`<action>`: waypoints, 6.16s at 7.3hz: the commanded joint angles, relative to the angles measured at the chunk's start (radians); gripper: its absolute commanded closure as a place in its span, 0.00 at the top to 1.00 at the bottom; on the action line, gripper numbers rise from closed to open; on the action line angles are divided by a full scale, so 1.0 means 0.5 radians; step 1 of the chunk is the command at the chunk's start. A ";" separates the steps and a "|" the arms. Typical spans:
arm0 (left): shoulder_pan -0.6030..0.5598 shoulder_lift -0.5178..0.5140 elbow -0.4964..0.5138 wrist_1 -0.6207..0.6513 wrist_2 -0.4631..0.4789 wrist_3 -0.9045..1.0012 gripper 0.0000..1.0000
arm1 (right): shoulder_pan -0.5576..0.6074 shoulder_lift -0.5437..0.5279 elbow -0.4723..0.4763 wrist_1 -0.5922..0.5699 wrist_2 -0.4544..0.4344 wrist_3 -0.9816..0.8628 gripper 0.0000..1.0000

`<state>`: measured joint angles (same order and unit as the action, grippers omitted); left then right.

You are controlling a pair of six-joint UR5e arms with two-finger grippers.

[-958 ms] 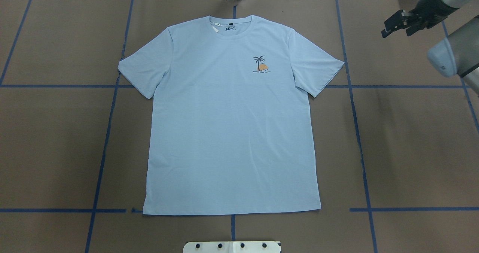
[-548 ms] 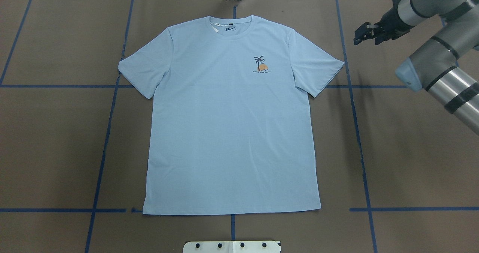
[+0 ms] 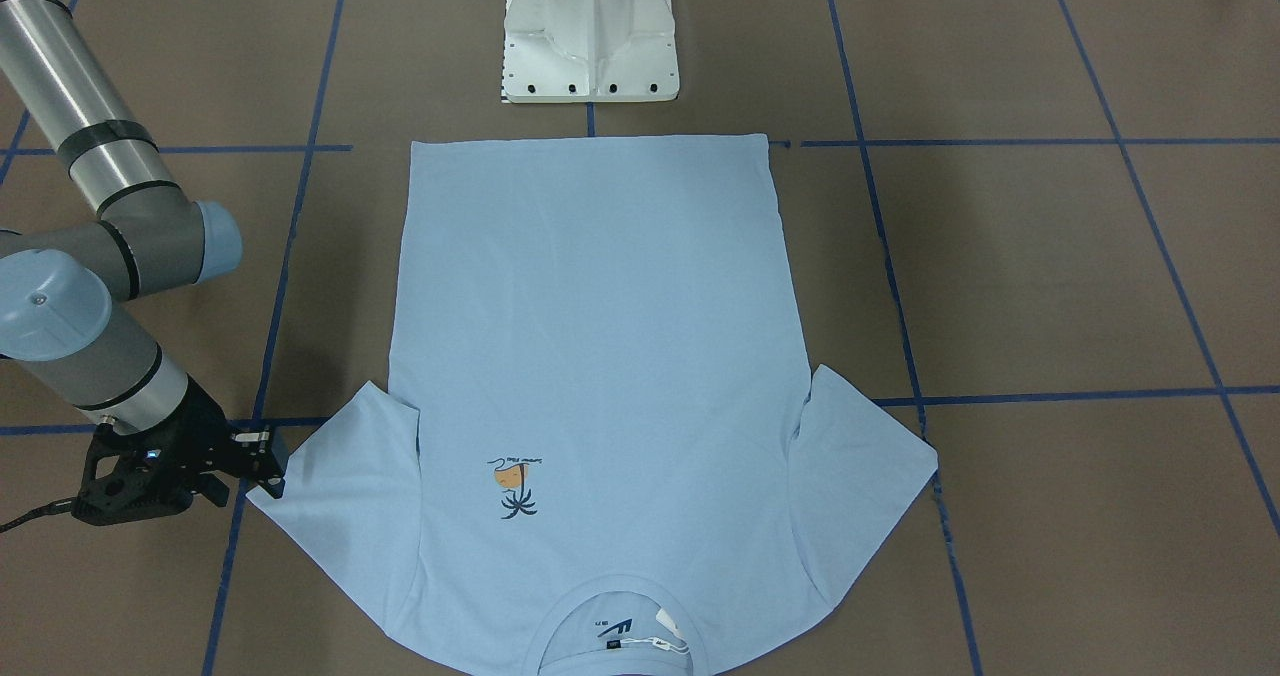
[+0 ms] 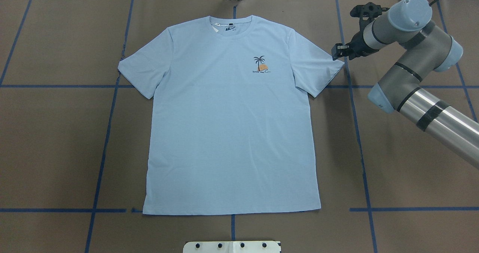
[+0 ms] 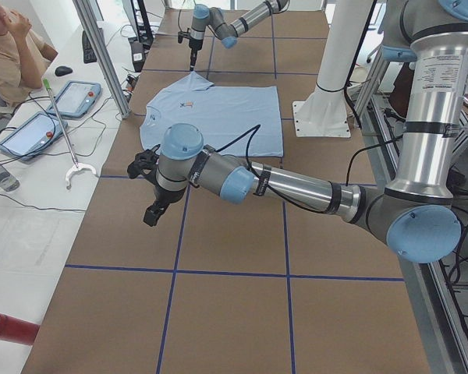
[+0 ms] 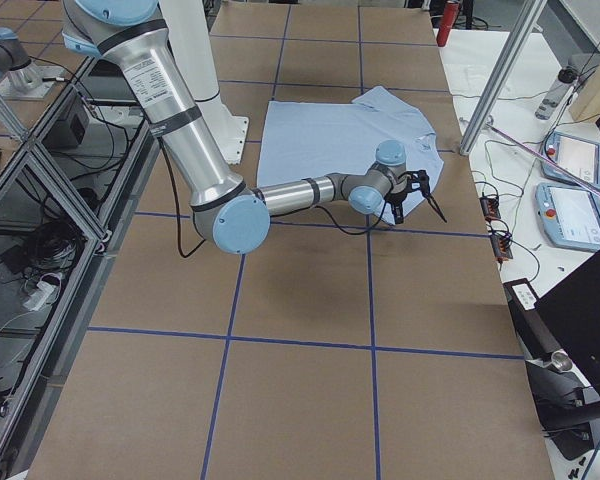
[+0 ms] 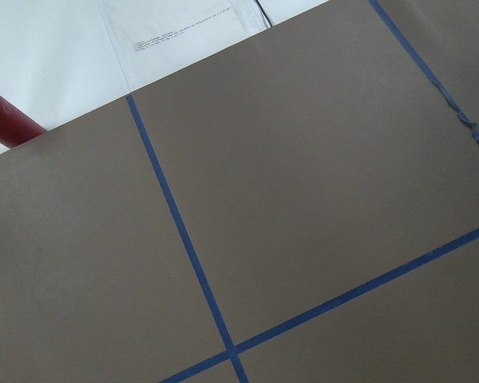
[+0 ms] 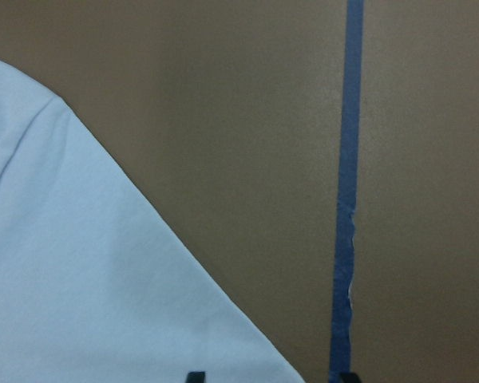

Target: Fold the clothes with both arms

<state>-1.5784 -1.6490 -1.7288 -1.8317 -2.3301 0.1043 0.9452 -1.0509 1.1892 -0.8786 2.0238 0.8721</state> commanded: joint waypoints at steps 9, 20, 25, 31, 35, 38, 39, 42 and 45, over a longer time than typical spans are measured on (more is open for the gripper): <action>0.000 -0.003 -0.003 0.000 -0.003 0.000 1.00 | -0.034 -0.006 -0.074 0.061 -0.029 0.008 0.00; 0.000 -0.037 0.028 0.006 -0.003 0.000 1.00 | -0.476 0.617 -0.129 -0.495 -0.716 0.603 0.00; 0.000 -0.040 0.024 0.012 -0.003 0.000 1.00 | -0.479 0.724 -0.252 -0.495 -0.768 0.787 0.00; 0.161 -0.046 0.024 -0.271 0.012 -0.270 1.00 | -0.431 0.847 -0.228 -0.635 -0.591 0.643 1.00; 0.671 -0.255 0.340 -0.624 0.122 -1.301 1.00 | 0.011 0.612 0.213 -1.035 0.041 0.003 1.00; 0.987 -0.533 0.726 -1.015 0.376 -2.099 0.71 | 0.291 0.323 0.358 -1.032 0.260 -0.464 1.00; 1.103 -0.588 0.797 -1.073 0.505 -2.247 0.65 | 0.285 0.319 0.361 -1.026 0.254 -0.465 1.00; 1.309 -0.806 1.002 -1.107 0.714 -2.445 0.61 | 0.288 0.301 0.361 -1.016 0.251 -0.465 1.00; 1.325 -0.831 1.098 -1.175 0.779 -2.445 0.59 | 0.285 0.298 0.361 -1.016 0.244 -0.462 1.00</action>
<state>-0.9199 -2.0588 -1.1918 -2.4128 -1.9476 -1.1169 1.0879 -0.9012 1.3698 -1.3868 2.1474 0.6410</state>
